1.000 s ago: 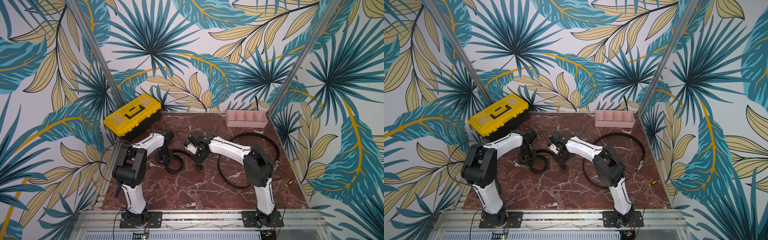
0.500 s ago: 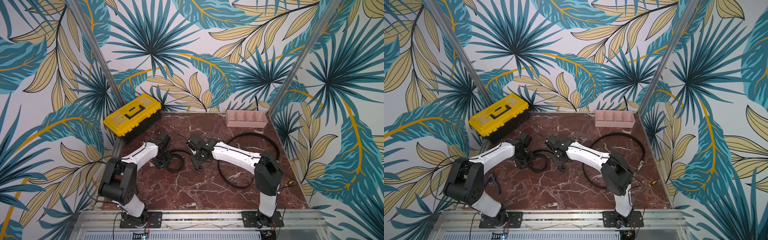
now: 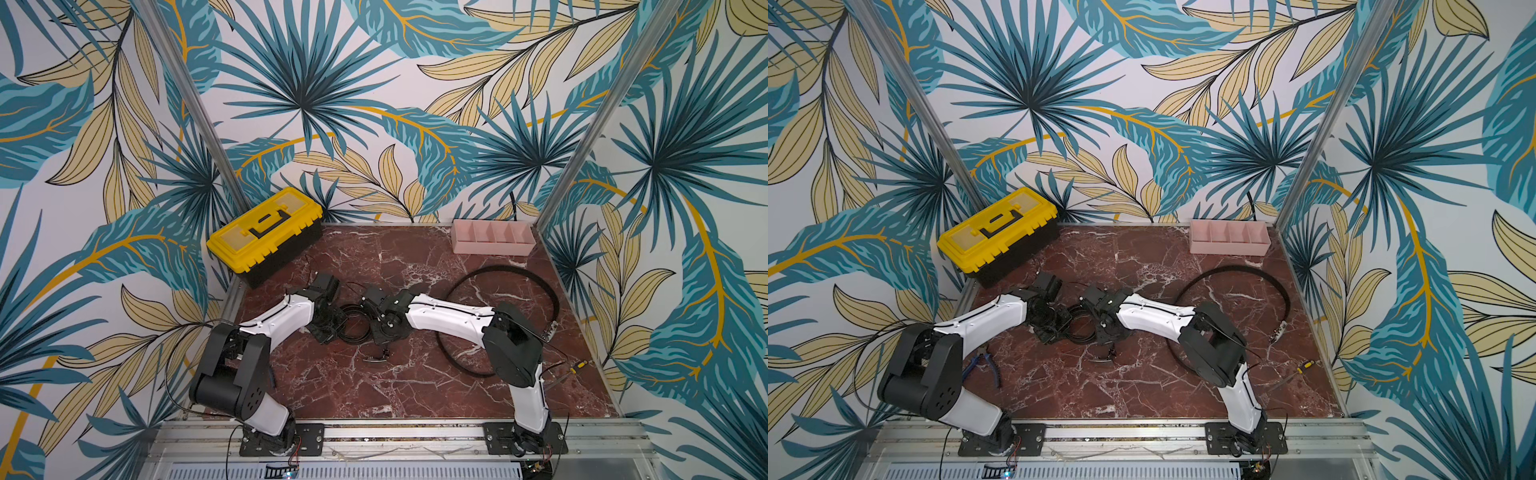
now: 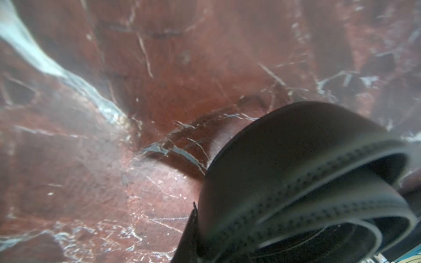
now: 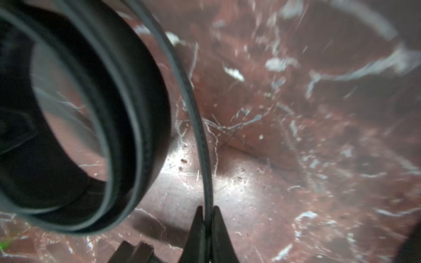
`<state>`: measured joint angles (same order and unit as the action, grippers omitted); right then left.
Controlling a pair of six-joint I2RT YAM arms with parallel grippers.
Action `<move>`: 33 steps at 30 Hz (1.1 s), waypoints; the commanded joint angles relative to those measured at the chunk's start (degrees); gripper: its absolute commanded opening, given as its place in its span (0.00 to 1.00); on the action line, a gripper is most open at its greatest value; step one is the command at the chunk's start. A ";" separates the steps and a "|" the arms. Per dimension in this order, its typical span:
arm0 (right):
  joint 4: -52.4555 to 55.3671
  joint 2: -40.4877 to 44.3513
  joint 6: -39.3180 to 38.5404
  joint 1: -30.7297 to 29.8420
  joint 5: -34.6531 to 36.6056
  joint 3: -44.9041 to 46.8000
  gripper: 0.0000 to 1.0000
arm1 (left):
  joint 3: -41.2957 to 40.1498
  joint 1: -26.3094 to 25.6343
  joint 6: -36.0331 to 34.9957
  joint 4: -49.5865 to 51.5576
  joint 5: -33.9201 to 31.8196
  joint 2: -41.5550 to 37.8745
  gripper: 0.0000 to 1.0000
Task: Place the belts into the storage roll
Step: Roll the belt at the center of the board.
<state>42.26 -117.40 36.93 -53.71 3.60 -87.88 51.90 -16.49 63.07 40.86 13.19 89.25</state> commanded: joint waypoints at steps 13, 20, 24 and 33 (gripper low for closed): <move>1.68 -2.71 11.51 1.44 -1.97 -0.98 0.04 | 1.89 -1.70 -0.29 0.13 3.35 4.36 0.00; 0.93 -0.76 10.64 4.72 0.77 2.50 0.04 | 4.02 -1.70 -6.65 7.12 1.27 4.90 0.00; -0.59 0.88 11.96 5.02 0.36 5.68 0.04 | 4.67 -1.70 -4.06 7.04 0.14 7.04 0.00; -5.77 7.25 16.80 5.37 0.27 18.60 0.04 | 7.51 -1.26 -0.06 8.18 -3.27 10.11 0.00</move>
<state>33.17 -110.37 51.20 -48.82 2.13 -74.26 58.63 -17.98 61.01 48.38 13.10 97.62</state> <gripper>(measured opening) 0.072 0.162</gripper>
